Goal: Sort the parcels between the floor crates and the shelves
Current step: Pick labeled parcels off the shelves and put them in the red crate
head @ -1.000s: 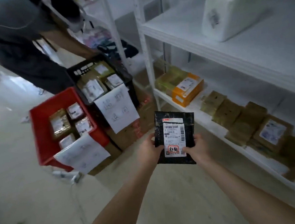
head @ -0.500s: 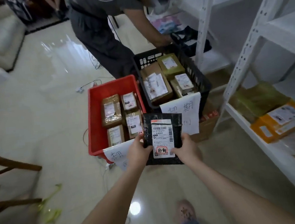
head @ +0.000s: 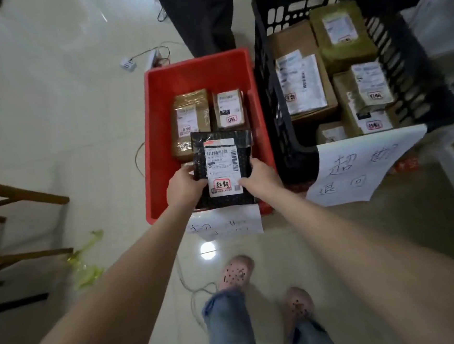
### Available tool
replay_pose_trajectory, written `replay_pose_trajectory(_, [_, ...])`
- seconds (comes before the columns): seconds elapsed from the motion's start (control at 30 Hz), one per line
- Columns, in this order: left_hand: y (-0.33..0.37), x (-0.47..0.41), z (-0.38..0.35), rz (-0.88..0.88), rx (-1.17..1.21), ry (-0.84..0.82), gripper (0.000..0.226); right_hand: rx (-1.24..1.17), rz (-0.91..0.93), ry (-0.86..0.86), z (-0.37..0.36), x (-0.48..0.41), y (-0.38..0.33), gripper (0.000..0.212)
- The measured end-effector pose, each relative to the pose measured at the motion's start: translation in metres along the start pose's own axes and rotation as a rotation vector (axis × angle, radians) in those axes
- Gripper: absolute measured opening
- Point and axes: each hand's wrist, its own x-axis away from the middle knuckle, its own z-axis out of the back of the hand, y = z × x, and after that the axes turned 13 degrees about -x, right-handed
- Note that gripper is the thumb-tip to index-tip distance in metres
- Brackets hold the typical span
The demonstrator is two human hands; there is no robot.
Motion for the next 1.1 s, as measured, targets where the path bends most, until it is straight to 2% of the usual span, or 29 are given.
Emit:
replay_pose_trajectory(0.2, [-0.036, -0.077, -0.026, 0.035, -0.126, -0.160, 0.033, 0.084, -0.109, -0.033, -0.059, -0.070, 0.002, 0.040])
replay_pose_trajectory(0.33, [-0.055, -0.112, -0.048, 0.066, -0.188, -0.292, 0.027, 0.056, -0.213, -0.090, -0.100, -0.098, 0.013, 0.041])
replay_pose_trajectory(0.53, [-0.068, -0.136, -0.068, 0.091, -0.229, -0.500, 0.046, 0.025, -0.334, -0.236, -0.122, -0.121, 0.021, 0.091])
replay_pose_trajectory(0.6, [-0.065, -0.142, -0.068, 0.068, -0.262, -0.523, 0.049, -0.011, -0.359, -0.231, -0.120, -0.124, 0.021, 0.095])
replay_pose_trajectory(0.67, [-0.057, -0.144, -0.063, 0.010, -0.329, -0.518, 0.055, 0.010, -0.354, -0.182, -0.114, -0.123, 0.020, 0.085])
replay_pose_trajectory(0.77, [-0.035, -0.142, -0.053, -0.173, -0.487, -0.478, 0.070, 0.167, -0.275, -0.058, -0.096, -0.115, 0.011, 0.070])
replay_pose_trajectory(0.93, [0.017, -0.126, -0.038, -0.419, -0.614, -0.407, 0.073, 0.272, -0.179, 0.098, -0.058, -0.090, -0.010, 0.068])
replay_pose_trajectory(1.03, [0.049, -0.109, -0.029, -0.519, -0.641, -0.353, 0.068, 0.264, -0.135, 0.156, -0.033, -0.067, -0.017, 0.065])
replay_pose_trajectory(1.1, [0.069, -0.095, -0.021, -0.565, -0.662, -0.328, 0.073, 0.265, -0.104, 0.176, -0.016, -0.049, -0.021, 0.070])
